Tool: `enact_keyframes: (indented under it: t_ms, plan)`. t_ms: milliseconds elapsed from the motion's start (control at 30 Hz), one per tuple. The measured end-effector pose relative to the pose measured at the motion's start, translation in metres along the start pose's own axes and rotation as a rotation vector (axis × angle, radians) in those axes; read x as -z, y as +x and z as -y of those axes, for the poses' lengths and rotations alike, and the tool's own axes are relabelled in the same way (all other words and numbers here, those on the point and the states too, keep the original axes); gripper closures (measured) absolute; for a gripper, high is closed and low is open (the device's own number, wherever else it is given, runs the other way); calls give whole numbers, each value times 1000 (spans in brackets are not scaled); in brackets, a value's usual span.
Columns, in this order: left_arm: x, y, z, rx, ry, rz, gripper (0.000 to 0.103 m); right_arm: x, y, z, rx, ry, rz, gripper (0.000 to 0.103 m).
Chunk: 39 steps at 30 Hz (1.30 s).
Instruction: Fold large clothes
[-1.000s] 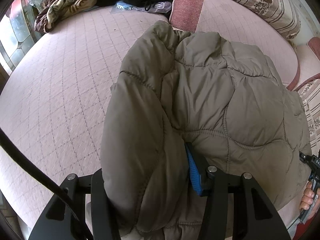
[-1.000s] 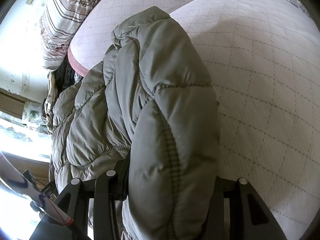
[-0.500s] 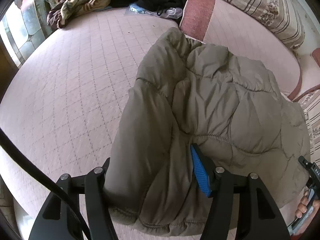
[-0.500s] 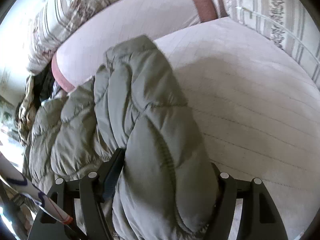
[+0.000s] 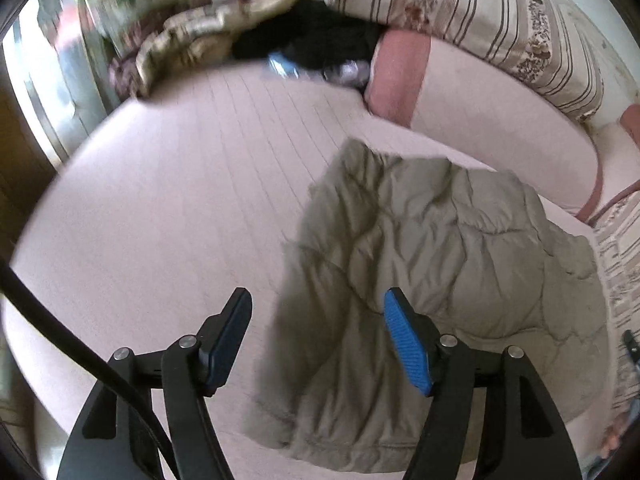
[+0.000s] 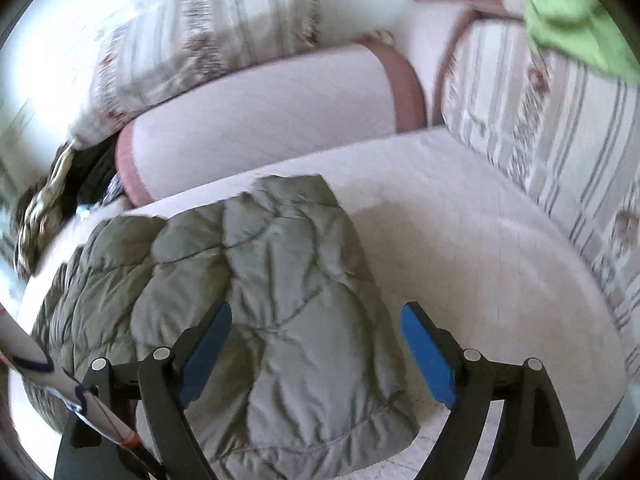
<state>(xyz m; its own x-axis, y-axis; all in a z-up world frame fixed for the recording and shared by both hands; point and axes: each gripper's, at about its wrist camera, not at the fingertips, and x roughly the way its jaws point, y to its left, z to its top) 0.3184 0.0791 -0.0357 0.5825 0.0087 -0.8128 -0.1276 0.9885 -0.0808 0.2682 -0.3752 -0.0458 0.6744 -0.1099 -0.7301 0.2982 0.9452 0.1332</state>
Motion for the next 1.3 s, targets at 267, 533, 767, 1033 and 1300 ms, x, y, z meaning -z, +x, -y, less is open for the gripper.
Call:
enact_keyframes:
  t_ms: [267, 533, 767, 1033, 1300]
  plan:
    - [19, -39, 8, -64, 32, 127, 31, 18, -24, -107, -99, -258, 75, 22]
    - [39, -63, 17, -105, 36, 256, 20, 24, 60, -191, -145, -296, -42, 32]
    - [58, -97, 22, -106, 57, 380, 19, 23, 108, -189, -112, -244, -78, 24]
    - [84, -134, 30, -44, 42, 408, 13, 27, 46, -171, -121, -245, -24, 24]
    - [119, -150, 38, -28, 66, 381, 11, 82, -23, -123, -45, -253, -28, 22]
